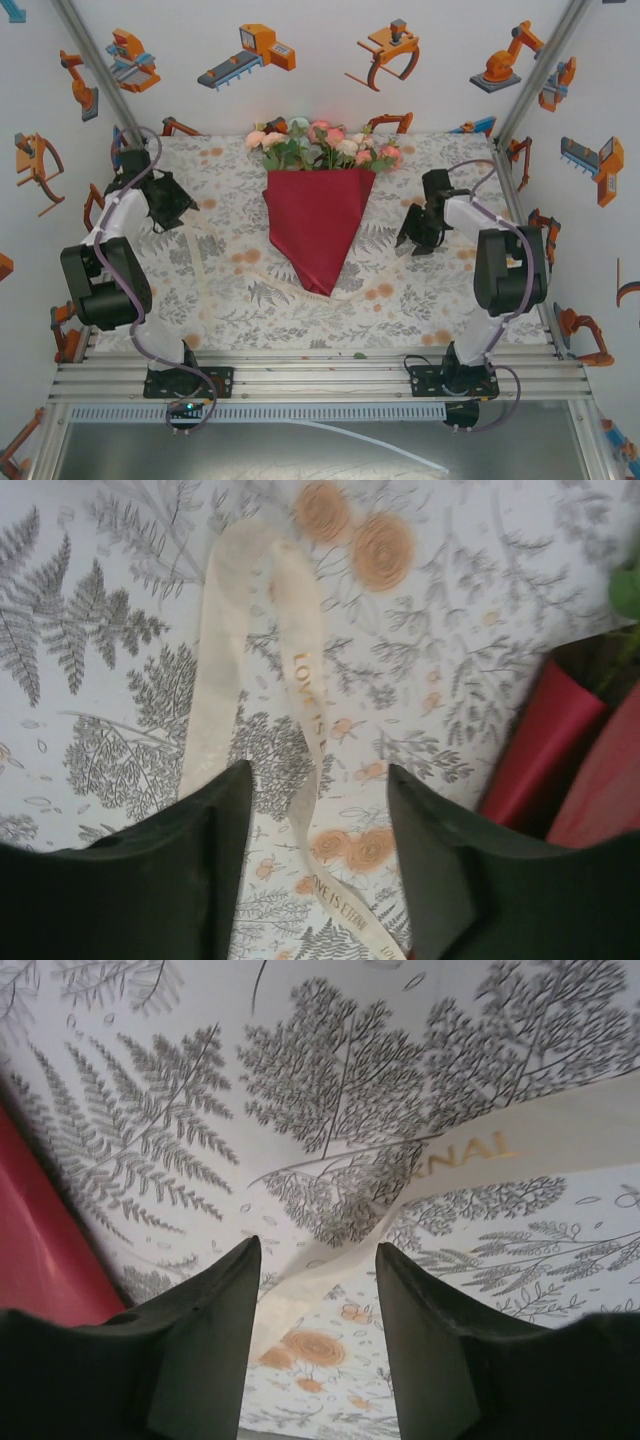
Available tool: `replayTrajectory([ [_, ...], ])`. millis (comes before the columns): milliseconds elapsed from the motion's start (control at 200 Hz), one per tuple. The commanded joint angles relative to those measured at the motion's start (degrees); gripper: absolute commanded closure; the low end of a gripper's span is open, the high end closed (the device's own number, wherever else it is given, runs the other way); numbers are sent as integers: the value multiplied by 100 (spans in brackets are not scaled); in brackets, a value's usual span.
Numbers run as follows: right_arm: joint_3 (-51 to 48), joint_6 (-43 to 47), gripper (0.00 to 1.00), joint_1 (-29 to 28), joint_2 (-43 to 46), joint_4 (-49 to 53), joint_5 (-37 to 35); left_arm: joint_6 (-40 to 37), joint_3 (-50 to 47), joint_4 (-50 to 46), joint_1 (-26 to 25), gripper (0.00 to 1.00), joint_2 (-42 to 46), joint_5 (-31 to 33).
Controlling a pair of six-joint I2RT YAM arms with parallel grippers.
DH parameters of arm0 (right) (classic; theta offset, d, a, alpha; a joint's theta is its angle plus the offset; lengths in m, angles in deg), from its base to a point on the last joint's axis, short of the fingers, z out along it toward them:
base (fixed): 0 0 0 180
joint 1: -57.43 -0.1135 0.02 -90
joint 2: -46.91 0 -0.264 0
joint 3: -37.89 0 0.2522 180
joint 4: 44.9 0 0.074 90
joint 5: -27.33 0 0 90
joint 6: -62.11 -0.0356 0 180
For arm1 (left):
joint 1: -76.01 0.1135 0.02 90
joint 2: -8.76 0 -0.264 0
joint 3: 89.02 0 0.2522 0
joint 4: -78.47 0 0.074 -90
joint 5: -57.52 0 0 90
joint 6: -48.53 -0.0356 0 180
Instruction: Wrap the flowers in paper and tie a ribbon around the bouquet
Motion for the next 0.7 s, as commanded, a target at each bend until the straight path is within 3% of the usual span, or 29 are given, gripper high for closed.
replayTrajectory([
  [0,42,77,48,30,679,218,248,24,548,-126,-17,36,502,-324],
  [115,117,-88,48,-23,933,12,975,735,384,100,-226,26,964,-959],
  [255,58,-516,43,-450,855,-823,1762,1375,-280,900,-1008,22,1172,-1759],
  [461,-11,-1191,36,-774,243,-2163,2074,902,-576,1228,-2093,21,612,-1672],
  [696,446,-1363,37,-1030,-754,-2565,2225,708,-414,1442,-2484,21,-387,-1658],
])
